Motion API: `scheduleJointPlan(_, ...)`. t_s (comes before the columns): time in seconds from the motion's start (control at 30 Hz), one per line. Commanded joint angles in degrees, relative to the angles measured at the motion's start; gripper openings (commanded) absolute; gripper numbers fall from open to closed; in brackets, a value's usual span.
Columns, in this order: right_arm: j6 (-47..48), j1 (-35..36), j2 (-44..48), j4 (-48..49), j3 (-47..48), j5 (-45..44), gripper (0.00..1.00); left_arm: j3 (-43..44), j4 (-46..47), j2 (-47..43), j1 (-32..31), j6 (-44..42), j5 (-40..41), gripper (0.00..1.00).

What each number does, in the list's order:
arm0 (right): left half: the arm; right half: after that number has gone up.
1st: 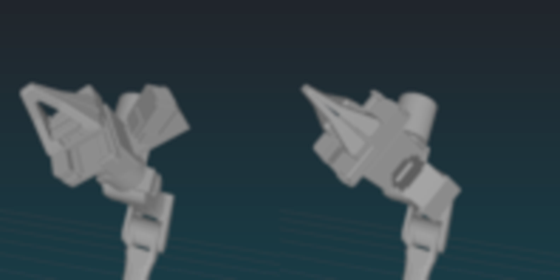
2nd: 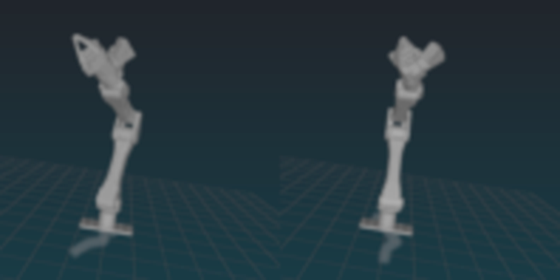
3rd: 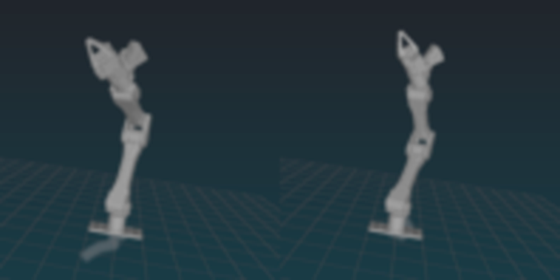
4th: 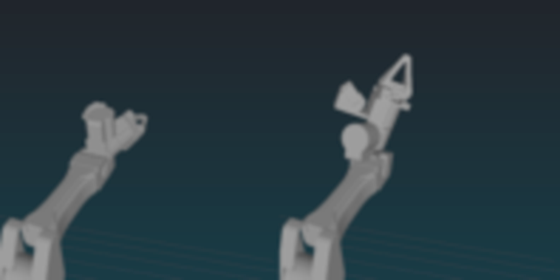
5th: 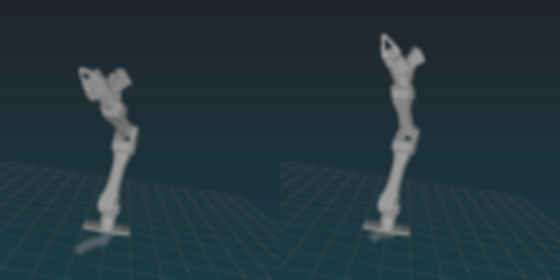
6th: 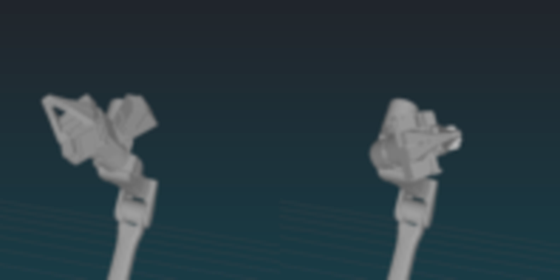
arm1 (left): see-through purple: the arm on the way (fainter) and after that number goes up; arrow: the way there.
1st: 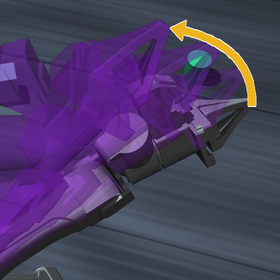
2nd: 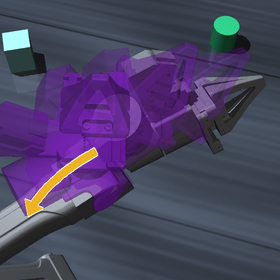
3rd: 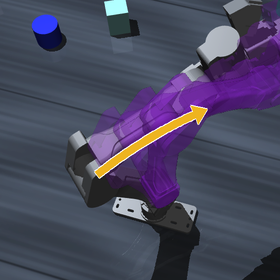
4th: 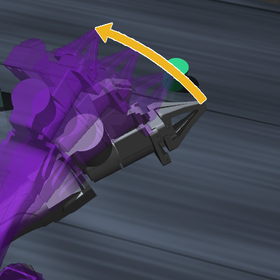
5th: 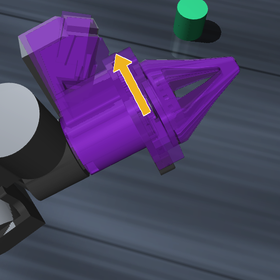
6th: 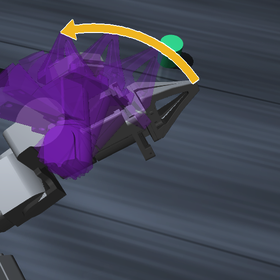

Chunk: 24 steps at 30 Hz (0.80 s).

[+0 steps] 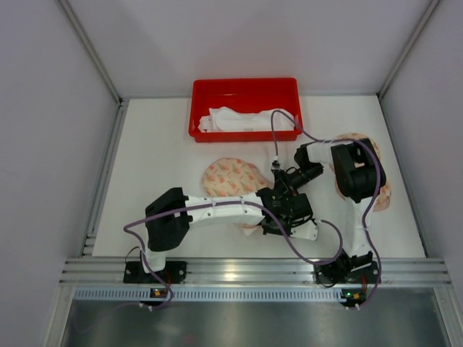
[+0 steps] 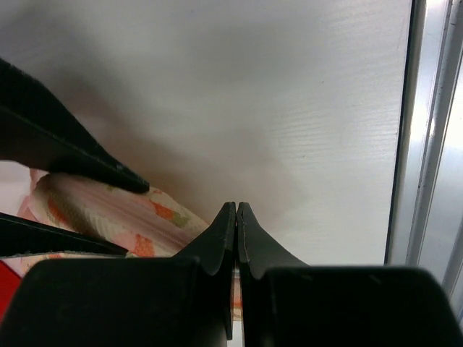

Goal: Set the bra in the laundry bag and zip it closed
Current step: Zip the laundry bag at the center of the board.

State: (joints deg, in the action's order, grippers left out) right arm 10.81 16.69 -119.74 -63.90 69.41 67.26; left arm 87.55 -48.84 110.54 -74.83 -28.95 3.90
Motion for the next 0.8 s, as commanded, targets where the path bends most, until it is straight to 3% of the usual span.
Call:
scheduleJointPlan(0.0,3.1,2.9,-0.4,-1.8,1.4,4.2,0.37,1.3,0.1,-0.9,-0.2,-2.5,-0.6,0.00)
scheduleJointPlan(0.07,3.1,3.4,-1.4,-1.9,2.1,5.4,0.16,1.0,0.1,-1.6,-0.2,-2.5,-0.2,0.00)
scheduleJointPlan(0.1,3.8,3.5,-1.8,-2.3,2.5,6.1,0.00,0.4,0.1,-1.9,-0.2,-2.3,-0.6,0.00)
scheduleJointPlan(0.17,5.6,3.5,-2.8,-3.8,3.5,7.9,0.00,-0.7,1.1,-4.3,-0.2,-1.6,-0.6,0.12)
scheduleJointPlan(0.2,6.4,3.5,-3.0,-4.4,3.7,8.7,0.00,-2.7,1.7,-5.7,-0.1,-0.9,-0.6,0.33)
scheduleJointPlan(0.4,18.5,3.6,-4.0,-14.8,6.4,14.9,0.00,-13.8,6.5,-24.7,0.4,-0.1,-1.5,0.80)
scheduleJointPlan(0.43,19.7,3.5,-4.0,-15.7,6.8,15.6,0.00,-16.9,7.0,-29.9,0.6,0.2,-1.6,0.96)
scheduleJointPlan(0.53,16.8,4.1,-2.5,-12.2,5.4,14.1,0.00,-21.4,9.6,-39.2,3.1,2.8,-0.7,0.98)
scheduleJointPlan(0.57,10.0,4.1,-0.3,-9.3,4.3,13.0,0.00,-23.2,9.9,-41.0,3.9,3.6,0.0,0.98)
scheduleJointPlan(0.63,-0.1,4.1,3.3,5.0,-1.2,8.5,0.00,-24.9,10.3,-45.2,5.6,5.7,1.3,0.98)
scheduleJointPlan(0.67,-13.1,4.1,8.1,10.7,-3.6,6.1,0.00,-26.0,10.4,-46.1,5.9,6.7,1.7,0.98)
scheduleJointPlan(0.7,-18.6,4.0,10.6,22.6,-6.2,3.4,0.00,-26.4,10.3,-46.8,6.9,8.5,1.6,0.98)
scheduleJointPlan(0.77,-29.6,3.7,16.5,31.3,-11.8,-1.9,0.00,-27.2,10.3,-48.2,9.2,11.3,2.4,0.98)
